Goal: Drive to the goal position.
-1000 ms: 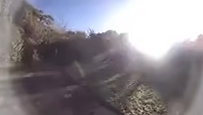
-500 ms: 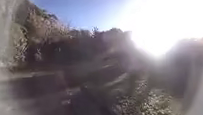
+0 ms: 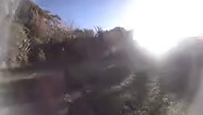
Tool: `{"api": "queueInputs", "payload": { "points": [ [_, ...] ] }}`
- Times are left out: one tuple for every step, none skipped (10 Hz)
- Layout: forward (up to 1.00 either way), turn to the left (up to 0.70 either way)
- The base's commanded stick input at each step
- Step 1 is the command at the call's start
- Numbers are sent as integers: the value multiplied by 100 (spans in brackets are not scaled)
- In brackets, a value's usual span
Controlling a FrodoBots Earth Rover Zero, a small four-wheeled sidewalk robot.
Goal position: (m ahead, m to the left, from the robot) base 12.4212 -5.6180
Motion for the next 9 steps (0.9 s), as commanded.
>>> {"api": "queueInputs", "payload": {
  "points": [
    [0, 0],
    [0, 0],
    [0, 0],
    [0, 0],
    [0, 0],
    [0, 18],
    [0, 44],
    [0, 60],
    [0, 60]
  ]
}}
